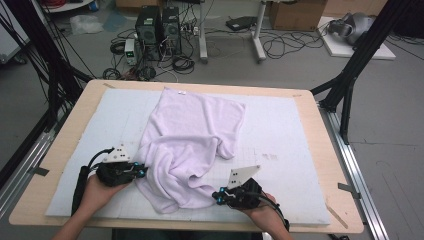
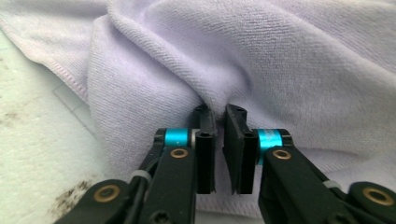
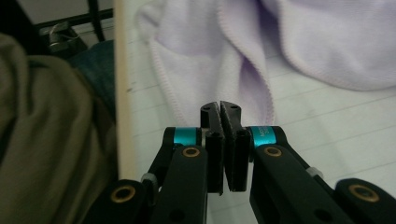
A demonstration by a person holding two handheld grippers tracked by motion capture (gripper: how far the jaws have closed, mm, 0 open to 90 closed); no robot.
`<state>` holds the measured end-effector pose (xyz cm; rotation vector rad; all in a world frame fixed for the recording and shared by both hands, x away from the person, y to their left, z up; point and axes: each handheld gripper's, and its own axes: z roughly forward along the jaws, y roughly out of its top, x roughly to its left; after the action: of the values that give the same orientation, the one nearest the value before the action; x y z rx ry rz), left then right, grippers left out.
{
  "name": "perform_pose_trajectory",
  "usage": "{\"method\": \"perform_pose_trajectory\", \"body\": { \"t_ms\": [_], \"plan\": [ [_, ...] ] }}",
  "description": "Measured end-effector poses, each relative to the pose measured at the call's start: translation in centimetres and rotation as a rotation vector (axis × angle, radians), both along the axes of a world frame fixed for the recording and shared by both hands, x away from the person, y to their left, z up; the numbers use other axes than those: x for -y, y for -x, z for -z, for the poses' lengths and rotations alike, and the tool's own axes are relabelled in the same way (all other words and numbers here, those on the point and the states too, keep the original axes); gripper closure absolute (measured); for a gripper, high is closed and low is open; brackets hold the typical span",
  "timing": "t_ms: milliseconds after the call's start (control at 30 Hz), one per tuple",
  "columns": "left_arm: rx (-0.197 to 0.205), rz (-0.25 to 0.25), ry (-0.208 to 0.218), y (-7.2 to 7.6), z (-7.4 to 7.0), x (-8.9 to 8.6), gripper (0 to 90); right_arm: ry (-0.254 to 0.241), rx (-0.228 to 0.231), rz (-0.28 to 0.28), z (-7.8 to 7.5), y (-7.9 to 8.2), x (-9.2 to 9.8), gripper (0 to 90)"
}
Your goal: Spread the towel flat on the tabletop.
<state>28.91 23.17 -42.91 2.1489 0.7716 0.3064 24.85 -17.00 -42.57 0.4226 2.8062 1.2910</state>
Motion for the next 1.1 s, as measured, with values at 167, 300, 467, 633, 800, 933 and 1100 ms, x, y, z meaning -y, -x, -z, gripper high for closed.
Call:
{"method": "perform_pose_trajectory", "body": {
  "t_ms": [167,300,467,633,800,933,1100],
  "plan": [
    [0.021,-0.005,0.023,2.0,-0.8,-0.8,61.2,-0.029,0.049,-0.004,-1.1,-0.2,0.0,73.3],
    [0.007,0.033,0.040,3.4,-0.9,-0.7,59.2,0.019,0.076,-0.015,-0.4,-1.3,-1.5,65.6],
    [-0.083,0.122,-0.003,3.1,0.5,1.2,62.4,0.044,0.065,-0.001,1.1,-2.9,-3.6,59.3],
    [-0.036,0.117,-0.038,2.6,1.2,2.4,72.5,0.058,0.053,-0.028,1.5,-3.5,-3.9,83.9],
    [-0.031,0.129,-0.046,2.7,1.1,2.5,86.8,0.055,0.018,0.020,1.4,-3.5,-1.9,84.9],
    [-0.031,0.118,-0.034,2.7,0.9,2.2,87.4,0.060,0.006,0.071,1.3,-2.4,1.1,85.1],
    [-0.011,0.107,-0.012,2.9,0.0,1.7,87.5,0.066,-0.015,0.122,1.1,-0.5,4.7,84.9]
  ]
}}
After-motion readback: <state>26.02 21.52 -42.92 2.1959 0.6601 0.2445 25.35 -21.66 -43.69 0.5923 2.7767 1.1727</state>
